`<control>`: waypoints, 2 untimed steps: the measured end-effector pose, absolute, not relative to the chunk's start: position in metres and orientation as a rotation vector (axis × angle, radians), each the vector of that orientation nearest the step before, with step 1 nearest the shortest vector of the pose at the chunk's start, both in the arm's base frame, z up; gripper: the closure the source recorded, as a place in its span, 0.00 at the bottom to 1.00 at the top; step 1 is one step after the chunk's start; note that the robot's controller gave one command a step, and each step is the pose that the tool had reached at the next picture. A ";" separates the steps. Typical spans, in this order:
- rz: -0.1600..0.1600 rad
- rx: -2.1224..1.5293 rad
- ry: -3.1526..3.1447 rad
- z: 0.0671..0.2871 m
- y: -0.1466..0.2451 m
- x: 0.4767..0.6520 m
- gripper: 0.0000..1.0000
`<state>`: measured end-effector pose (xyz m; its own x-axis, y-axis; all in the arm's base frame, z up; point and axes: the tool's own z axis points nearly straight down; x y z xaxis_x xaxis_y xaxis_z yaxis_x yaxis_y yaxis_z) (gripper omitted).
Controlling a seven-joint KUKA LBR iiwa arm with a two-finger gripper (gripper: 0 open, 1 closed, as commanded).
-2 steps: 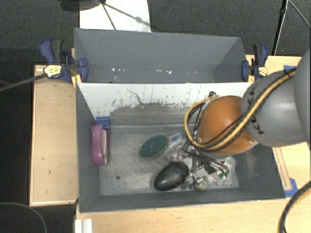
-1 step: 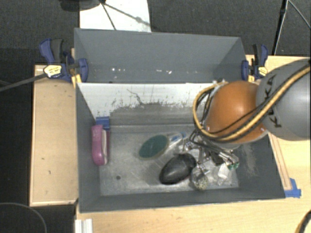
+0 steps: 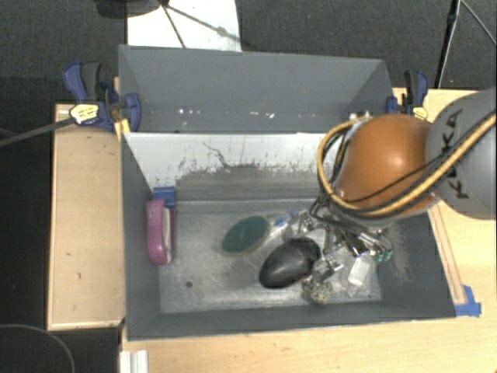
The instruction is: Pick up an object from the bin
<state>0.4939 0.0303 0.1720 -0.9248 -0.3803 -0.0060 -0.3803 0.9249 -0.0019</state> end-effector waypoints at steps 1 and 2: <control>-0.001 -0.605 3.078 0.183 0.030 0.495 1.00; -0.001 -0.602 3.077 0.197 0.030 0.496 1.00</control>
Offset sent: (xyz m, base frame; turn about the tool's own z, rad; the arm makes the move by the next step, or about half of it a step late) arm 0.0000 0.0001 0.0102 0.0000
